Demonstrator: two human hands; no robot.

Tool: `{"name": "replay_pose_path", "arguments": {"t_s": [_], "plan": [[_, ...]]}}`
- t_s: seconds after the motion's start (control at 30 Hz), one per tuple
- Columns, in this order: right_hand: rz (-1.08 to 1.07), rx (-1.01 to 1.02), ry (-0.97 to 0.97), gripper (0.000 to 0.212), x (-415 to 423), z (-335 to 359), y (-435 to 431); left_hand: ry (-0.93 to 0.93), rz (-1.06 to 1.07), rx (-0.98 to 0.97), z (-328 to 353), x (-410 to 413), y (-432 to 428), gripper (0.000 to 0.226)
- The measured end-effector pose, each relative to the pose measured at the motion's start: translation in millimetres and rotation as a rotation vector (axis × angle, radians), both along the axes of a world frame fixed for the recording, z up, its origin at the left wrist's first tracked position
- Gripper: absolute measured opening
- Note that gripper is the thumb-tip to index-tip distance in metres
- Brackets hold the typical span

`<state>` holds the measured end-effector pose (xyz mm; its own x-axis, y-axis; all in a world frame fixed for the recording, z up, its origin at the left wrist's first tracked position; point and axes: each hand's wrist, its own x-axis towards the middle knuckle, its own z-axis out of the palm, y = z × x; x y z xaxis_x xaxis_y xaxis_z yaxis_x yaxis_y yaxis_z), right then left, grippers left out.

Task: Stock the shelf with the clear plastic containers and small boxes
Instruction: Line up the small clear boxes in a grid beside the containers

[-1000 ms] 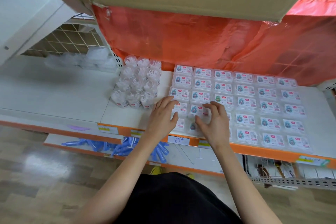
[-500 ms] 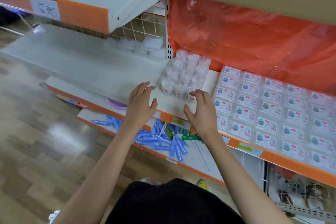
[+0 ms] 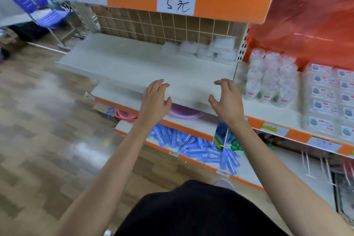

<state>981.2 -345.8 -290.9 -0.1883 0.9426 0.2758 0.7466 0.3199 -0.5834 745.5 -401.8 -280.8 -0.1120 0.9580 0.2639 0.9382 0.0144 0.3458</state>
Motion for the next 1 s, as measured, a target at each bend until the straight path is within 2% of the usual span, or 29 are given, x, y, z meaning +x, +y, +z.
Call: {"name": "replay_pose_path", "arguments": {"t_s": [0.27, 0.4, 0.7, 0.9, 1.0], "plan": [[-0.051, -0.017, -0.153, 0.047, -29.7, -5.0, 64.0, -0.038, -0.042, -0.016, -5.8, -17.8, 58.6, 0.047], [-0.078, -0.046, -0.243, 0.053, -37.8, -4.6, 107.7, 0.003, -0.064, -0.005, -9.7, -26.8, 88.6, 0.048], [-0.142, -0.048, -0.34, 0.061, -38.7, -4.2, 165.8, -0.014, -0.112, -0.052, -24.9, -42.1, 162.0, 0.053], [-0.237, -0.069, -0.415, 0.067, -44.1, -8.8, 203.4, 0.18, -0.182, -0.053, -38.9, -45.4, 226.2, 0.062], [-0.248, -0.082, -0.447, 0.071, -47.3, -10.2, 218.7, 0.217, -0.236, -0.063, -40.7, -49.1, 257.7, 0.061]]}}
